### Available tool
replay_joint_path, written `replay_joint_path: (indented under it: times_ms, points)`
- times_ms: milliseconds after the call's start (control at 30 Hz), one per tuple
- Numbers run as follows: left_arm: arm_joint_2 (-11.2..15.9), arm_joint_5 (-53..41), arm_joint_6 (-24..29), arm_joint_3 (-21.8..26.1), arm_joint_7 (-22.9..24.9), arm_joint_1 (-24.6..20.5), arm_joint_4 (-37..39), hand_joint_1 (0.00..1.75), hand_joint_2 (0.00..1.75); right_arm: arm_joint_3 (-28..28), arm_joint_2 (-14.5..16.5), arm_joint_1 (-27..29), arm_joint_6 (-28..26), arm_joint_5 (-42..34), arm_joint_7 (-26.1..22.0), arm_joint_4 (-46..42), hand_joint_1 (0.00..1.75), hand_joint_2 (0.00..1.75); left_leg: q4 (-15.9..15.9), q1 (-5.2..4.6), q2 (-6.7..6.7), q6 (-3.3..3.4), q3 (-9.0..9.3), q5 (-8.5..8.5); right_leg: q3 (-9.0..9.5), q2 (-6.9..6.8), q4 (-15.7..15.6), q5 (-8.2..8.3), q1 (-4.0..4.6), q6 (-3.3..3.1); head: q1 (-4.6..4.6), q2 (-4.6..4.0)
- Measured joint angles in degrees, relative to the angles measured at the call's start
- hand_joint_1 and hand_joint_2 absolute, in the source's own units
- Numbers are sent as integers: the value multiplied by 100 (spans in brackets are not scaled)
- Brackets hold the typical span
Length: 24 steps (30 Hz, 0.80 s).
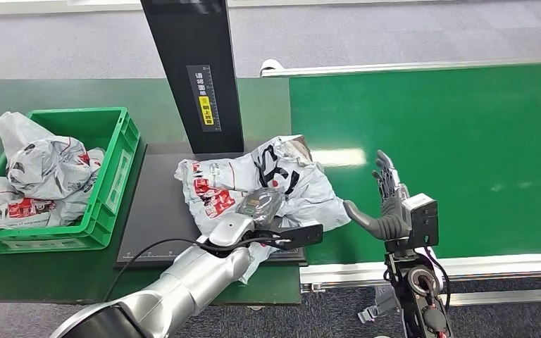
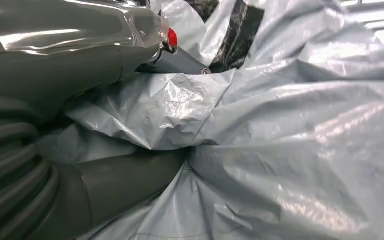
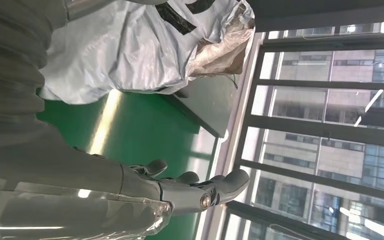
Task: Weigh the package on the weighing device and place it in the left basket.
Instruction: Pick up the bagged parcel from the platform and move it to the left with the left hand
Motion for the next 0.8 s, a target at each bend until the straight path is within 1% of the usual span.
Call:
replay_joint_path:
  times_ms: [33,67,167,200,267,333,400,433,467,533,633,733,800]
  points:
    - [1,194,203,72,-238,39,-13,175,175,-35,3,60,37,-56,27,-32,0,175,0,0,0,0,-1,0,0,0,0,0,0,0,-1,0]
    - [3,446,415,173,-571,94,-41,175,175,-70,3,124,66,-111,43,-58,0,175,0,0,0,0,-2,0,-2,-1,0,0,0,0,-1,0]
    - [2,1361,987,573,-1765,309,-261,175,175,-160,-26,309,92,-235,25,-87,0,175,0,0,3,0,-12,0,-13,0,0,0,0,0,-2,0]
    - [6,1644,1165,700,-2087,389,-398,175,175,-177,-49,365,73,-255,-1,-87,0,175,0,0,4,0,-17,0,-18,0,0,0,0,0,-2,0]
    - [33,2049,1552,860,-2516,540,-766,175,175,-192,-108,468,7,-275,-64,-87,0,175,0,0,2,0,-25,0,-25,0,0,0,0,0,-1,1]
    - [107,2019,2200,901,-2716,677,-1212,175,175,-192,-169,556,-74,-294,-114,-91,0,175,0,0,0,0,-32,0,-29,-1,0,0,0,0,-1,0]
    - [229,1703,2925,907,-2806,817,-1716,175,175,-192,-232,643,-145,-352,-150,-109,0,175,0,0,0,0,-33,0,-31,0,0,0,0,0,-1,1]
    - [294,1569,3141,920,-2847,901,-1995,175,175,-194,-267,690,-175,-386,-168,-123,0,175,0,0,0,0,-34,-1,-32,0,0,-1,0,0,-2,1]
    - [357,1454,3248,954,-2908,1002,-2285,175,175,-195,-303,737,-199,-419,-187,-135,0,175,0,0,0,-1,-34,-1,-32,0,0,-2,0,0,-2,2]
    - [447,1204,3285,1126,-3148,1249,-2877,175,175,-197,-378,823,-245,-477,-232,-148,0,175,-1,0,2,-2,-36,-3,-35,0,0,-3,0,0,-2,1]
    - [492,699,3287,1633,-3617,1595,-3642,175,175,-202,-464,951,-302,-537,-305,-154,0,175,-1,0,3,-2,-38,-3,-38,1,0,-4,0,-1,-1,1]
    - [507,384,3287,2203,-3860,1797,-4141,175,175,-204,-509,1065,-311,-543,-337,-191,0,175,-1,0,3,-2,-38,-3,-38,1,0,-4,0,-1,-2,0]
    - [520,354,3287,2454,-3904,1880,-4347,175,175,-204,-525,1105,-312,-543,-339,-213,0,175,-1,0,3,-2,-37,-3,-38,1,0,-4,0,-1,-2,1]
